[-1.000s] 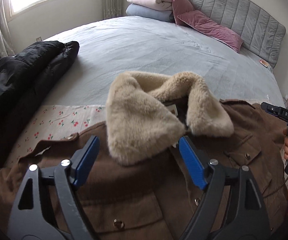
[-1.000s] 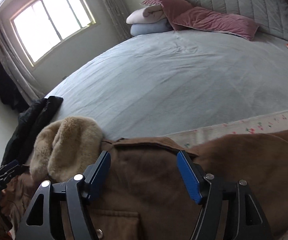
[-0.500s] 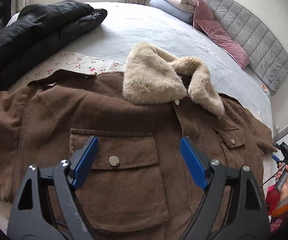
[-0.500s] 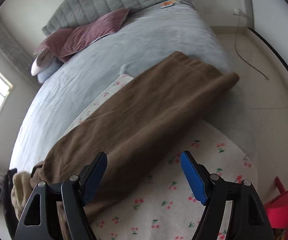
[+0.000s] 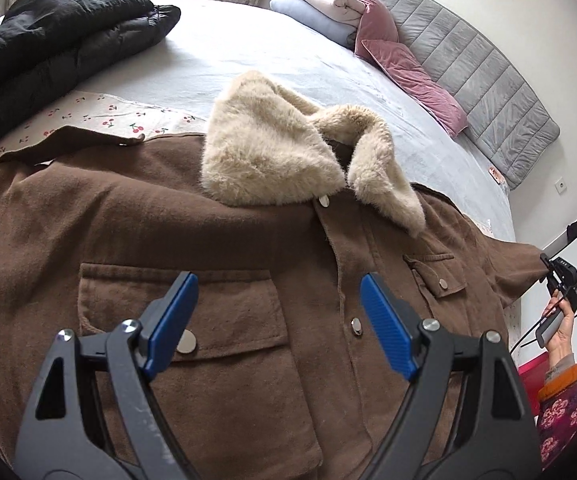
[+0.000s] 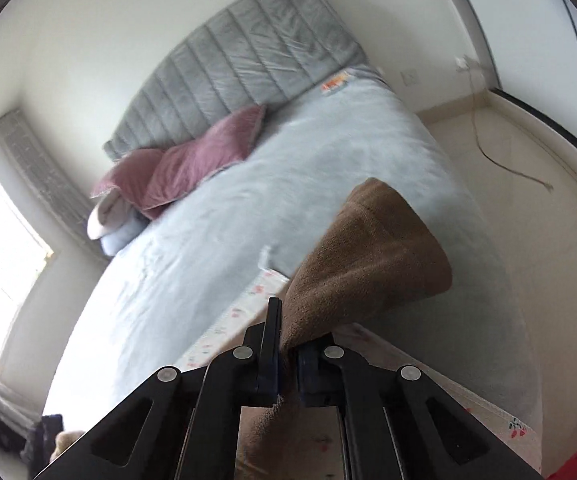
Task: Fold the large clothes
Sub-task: 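Fold the brown sleeve across the jacket body with the right gripper while the left gripper holds the front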
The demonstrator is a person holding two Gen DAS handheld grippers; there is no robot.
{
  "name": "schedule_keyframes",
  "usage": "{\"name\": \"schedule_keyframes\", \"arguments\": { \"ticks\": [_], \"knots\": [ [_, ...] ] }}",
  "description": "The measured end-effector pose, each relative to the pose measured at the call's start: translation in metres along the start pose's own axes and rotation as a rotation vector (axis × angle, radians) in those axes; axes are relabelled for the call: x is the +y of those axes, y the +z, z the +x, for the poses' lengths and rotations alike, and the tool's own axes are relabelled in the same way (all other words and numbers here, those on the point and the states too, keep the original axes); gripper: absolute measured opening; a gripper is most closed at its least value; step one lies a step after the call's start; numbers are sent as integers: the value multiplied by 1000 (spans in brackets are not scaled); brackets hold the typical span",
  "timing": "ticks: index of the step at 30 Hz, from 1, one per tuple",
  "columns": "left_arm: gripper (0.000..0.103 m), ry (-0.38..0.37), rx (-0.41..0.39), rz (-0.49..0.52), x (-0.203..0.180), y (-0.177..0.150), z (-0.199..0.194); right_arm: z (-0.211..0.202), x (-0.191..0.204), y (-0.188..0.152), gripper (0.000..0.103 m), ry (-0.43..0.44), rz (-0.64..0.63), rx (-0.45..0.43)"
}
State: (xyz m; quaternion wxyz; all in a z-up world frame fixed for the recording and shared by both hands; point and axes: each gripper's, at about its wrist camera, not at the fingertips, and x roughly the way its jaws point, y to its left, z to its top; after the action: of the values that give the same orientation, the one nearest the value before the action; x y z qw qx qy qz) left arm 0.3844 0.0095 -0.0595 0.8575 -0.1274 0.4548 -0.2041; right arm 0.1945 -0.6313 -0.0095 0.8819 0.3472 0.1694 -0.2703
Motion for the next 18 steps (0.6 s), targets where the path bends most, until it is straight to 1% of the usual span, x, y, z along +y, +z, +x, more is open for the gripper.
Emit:
{"name": "schedule_keyframes", "arguments": {
  "ticks": [3, 6, 8, 11, 13, 14, 15, 16, 17, 18],
  "knots": [
    [83, -24, 6, 13, -1, 0, -1, -33, 63, 12, 5, 150, -122, -23],
    [83, -39, 9, 29, -3, 0, -4, -63, 136, 7, 5, 291, -261, -11],
    [83, -54, 5, 34, -4, 0, -6, -78, 180, -9, 5, 371, -361, 11],
    [83, -77, -5, 28, -3, 1, -10, -91, 241, -49, 5, 476, -489, 69],
    [83, -90, -13, 23, 0, 2, -12, -95, 275, -88, 6, 543, -568, 142],
    [83, -98, -18, 20, 1, 2, -13, -93, 288, -106, 7, 570, -600, 185],
    [83, -109, -24, 17, 3, 2, -13, -90, 300, -126, 9, 612, -633, 248],
    [83, -120, -28, 14, 4, 2, -13, -85, 312, -148, 13, 666, -671, 348],
    [83, -134, -33, 9, 6, 2, -12, -81, 320, -168, 18, 729, -690, 458],
    [83, -155, -37, 3, 7, 2, -11, -77, 325, -184, 22, 780, -692, 549]
  ]
}}
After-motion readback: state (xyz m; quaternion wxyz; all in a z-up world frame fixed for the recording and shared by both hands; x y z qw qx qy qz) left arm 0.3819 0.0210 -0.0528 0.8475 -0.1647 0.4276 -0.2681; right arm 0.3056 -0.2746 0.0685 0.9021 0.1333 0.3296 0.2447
